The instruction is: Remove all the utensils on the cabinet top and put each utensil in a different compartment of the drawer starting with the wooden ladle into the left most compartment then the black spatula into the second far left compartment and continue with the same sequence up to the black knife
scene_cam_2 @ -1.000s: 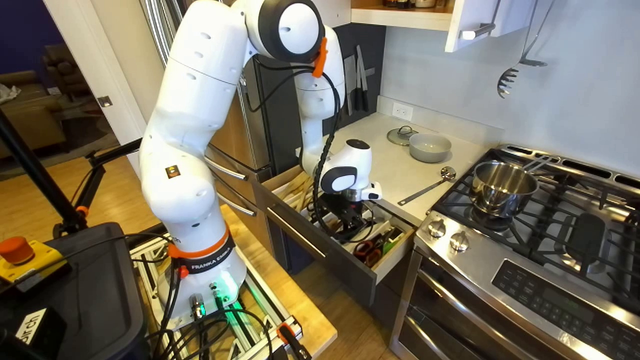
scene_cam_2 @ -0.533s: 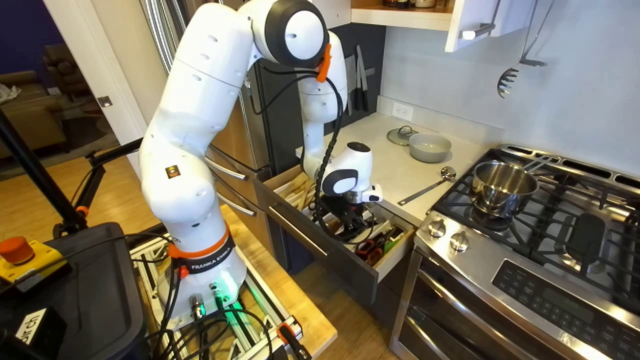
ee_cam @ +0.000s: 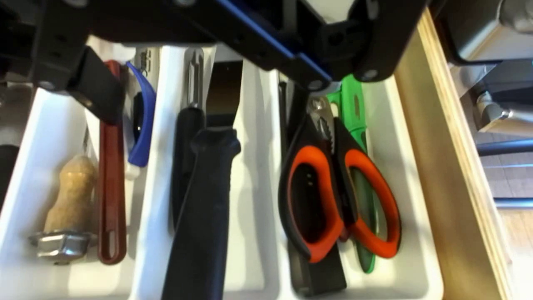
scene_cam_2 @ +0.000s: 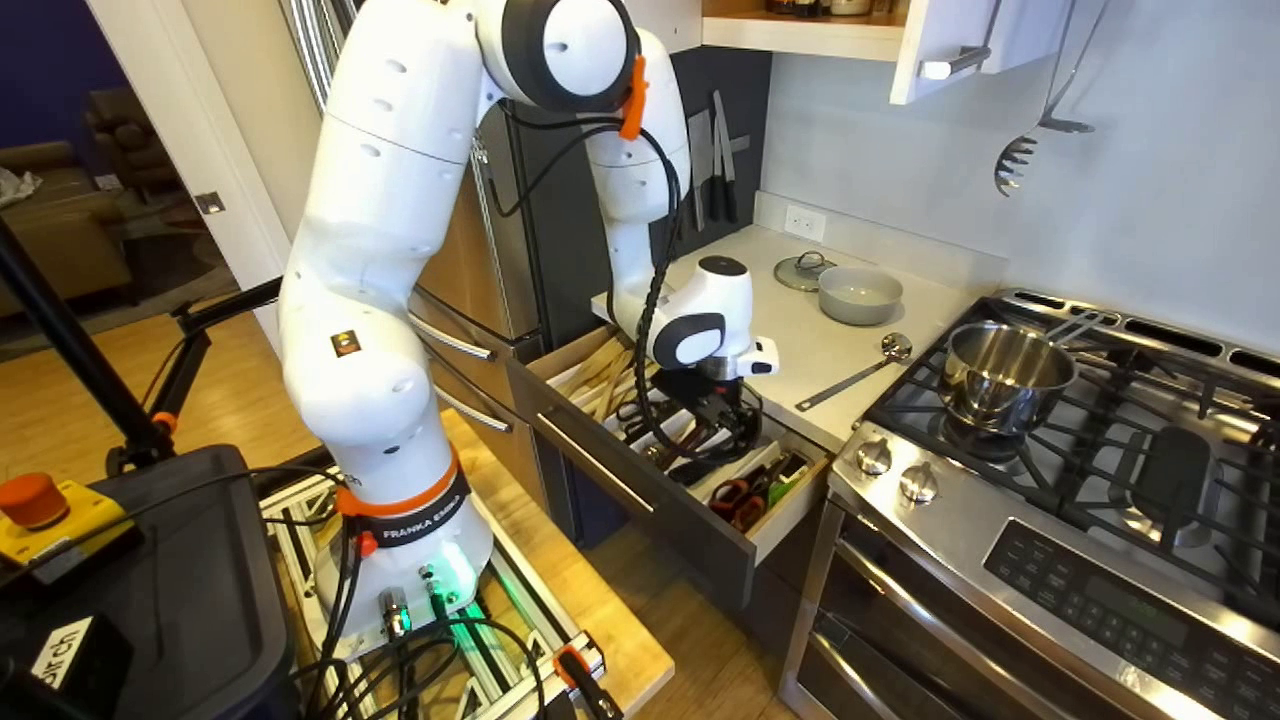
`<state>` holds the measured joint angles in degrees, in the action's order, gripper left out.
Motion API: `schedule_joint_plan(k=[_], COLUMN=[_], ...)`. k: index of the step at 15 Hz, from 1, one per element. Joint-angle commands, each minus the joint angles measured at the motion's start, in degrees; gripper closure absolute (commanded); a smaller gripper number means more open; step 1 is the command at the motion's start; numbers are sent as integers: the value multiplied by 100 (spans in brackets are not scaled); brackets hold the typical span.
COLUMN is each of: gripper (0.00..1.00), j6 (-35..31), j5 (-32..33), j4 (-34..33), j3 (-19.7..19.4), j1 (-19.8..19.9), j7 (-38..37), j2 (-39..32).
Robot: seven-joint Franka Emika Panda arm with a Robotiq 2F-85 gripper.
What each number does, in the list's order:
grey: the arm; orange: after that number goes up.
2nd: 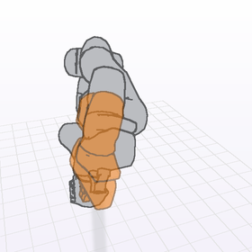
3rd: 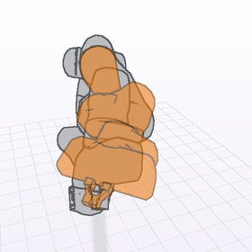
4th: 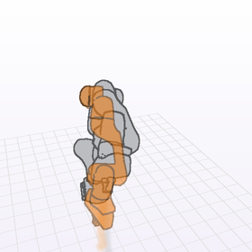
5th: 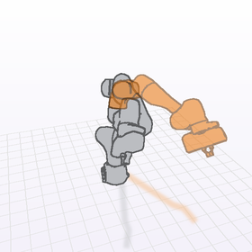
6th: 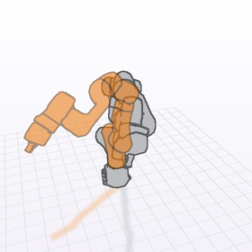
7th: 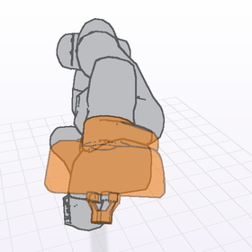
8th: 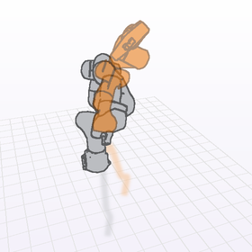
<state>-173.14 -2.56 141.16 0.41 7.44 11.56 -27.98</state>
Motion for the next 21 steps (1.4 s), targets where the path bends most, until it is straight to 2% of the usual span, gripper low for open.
schedule_joint_plan(k=[1,6,8,12,21], gripper=[0,0,0,0,0], j6=[207,1261,1711,2388,3689], j5=[142,-187,-295,-165,-40], j4=[301,518,600,686,736], j3=[17,215,163,-17,-10], j1=[21,98,-16,-228,-375], j7=[-140,-67,-91,-455,-1173], j2=[723,1817,2303,3154,4561])
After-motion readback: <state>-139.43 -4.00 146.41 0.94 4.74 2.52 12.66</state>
